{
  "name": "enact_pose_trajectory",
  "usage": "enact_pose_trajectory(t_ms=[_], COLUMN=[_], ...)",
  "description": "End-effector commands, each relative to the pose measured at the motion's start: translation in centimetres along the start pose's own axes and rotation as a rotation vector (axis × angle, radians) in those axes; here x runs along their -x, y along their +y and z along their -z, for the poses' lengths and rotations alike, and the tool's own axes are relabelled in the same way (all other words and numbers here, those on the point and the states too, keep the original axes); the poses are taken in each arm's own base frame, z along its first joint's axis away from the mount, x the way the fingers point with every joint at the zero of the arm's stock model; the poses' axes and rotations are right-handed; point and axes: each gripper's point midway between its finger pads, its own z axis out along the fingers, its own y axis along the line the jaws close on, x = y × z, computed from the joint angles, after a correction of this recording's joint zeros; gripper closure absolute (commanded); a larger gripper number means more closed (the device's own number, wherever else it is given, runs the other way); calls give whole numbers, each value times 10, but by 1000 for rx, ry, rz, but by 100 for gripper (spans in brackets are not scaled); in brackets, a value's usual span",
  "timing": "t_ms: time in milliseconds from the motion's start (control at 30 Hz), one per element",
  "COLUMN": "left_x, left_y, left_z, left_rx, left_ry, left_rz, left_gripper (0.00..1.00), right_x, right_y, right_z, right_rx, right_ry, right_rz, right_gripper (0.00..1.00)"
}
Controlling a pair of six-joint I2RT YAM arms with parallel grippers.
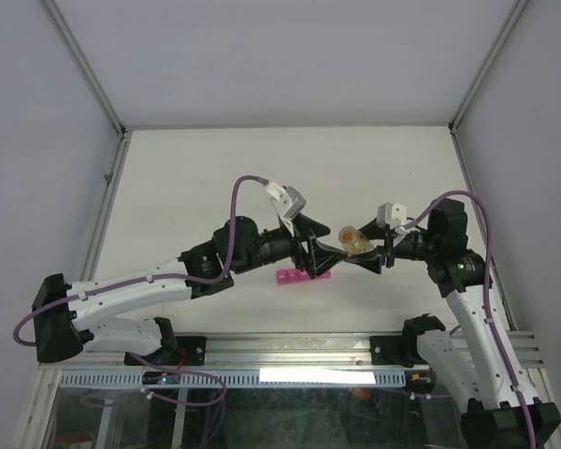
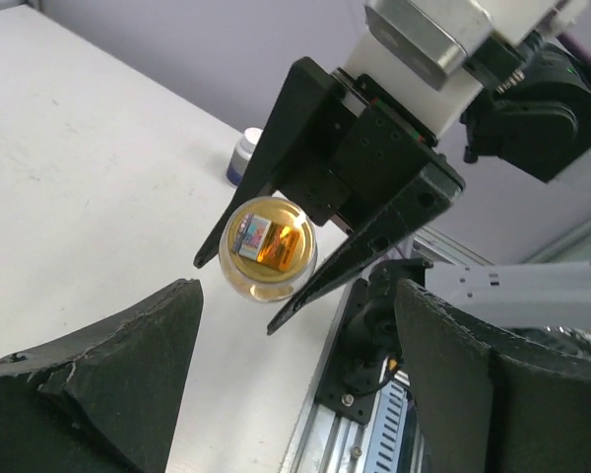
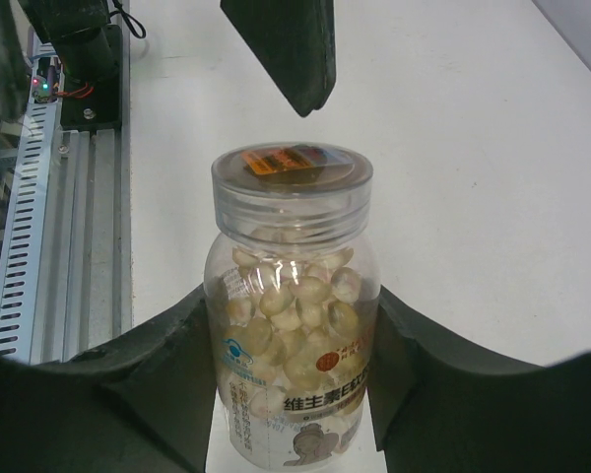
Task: Sort the pills into containers
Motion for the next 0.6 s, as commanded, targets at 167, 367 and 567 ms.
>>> enact_pose_trajectory(t_ms=[167,367,567], left_x=[24,23,18], left_y=[11,13,6], left_z=[-22,-31,-40], left_rx=[321,364,329], left_ry=[-5,30,60], left_rz=[0,-43,-46], left_gripper=[23,30,41], right_x=[22,21,21], right_y=[-3,-3,-4], right_z=[3,2,2], right_rx=[-3,-2,-3], right_ry=[-44,-43,-43], right_rz=[84,80,80], right_gripper=[100,100,100])
